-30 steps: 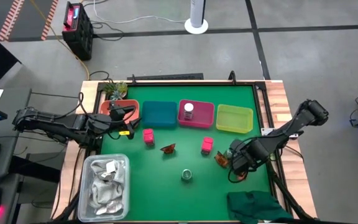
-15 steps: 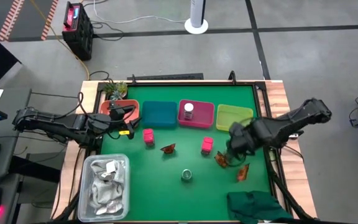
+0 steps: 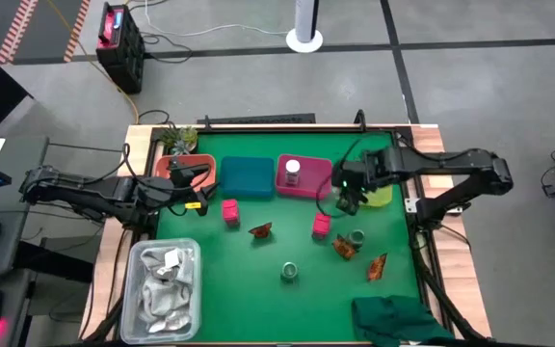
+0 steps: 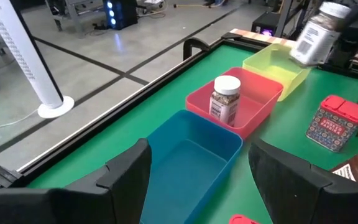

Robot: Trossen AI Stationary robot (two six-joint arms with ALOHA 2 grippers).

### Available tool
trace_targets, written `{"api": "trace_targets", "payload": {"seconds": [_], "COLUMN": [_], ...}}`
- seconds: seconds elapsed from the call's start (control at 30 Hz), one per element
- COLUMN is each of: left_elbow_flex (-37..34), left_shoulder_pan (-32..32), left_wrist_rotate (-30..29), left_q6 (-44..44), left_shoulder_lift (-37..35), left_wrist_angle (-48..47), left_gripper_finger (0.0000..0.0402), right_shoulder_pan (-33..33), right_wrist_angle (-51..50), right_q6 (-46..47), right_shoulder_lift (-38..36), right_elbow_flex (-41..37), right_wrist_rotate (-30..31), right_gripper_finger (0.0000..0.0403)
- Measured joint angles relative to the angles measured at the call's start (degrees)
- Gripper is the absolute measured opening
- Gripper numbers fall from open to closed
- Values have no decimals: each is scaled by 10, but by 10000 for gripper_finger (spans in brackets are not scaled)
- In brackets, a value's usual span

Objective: Sort spices by type
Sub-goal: Put the white seasoning bottle into the red bin

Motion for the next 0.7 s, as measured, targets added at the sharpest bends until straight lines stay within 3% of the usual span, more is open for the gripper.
{"api": "trace_targets", "payload": {"seconds": [0.3,0.53,0.7], "left_elbow_flex": [0,0,0], "left_shoulder_pan": [0,0,0], "left_wrist_rotate": [-6,-6,-6], "left_q6": [-1,-2,-2], "left_shoulder_lift": [0,0,0], "left_wrist_angle": [6,6,5], "left_gripper_finger": [256,256,256], "right_shoulder_pan": [-83,-150,-183], "right_wrist_angle": [174,190,191], "right_q6": [-207,-301,-336], "right_shoulder_lift": [84,202,265], "right_elbow_flex": [5,41,75], "right_wrist_rotate": [-2,-59,-62], "right_gripper_finger": [238,238,239]}}
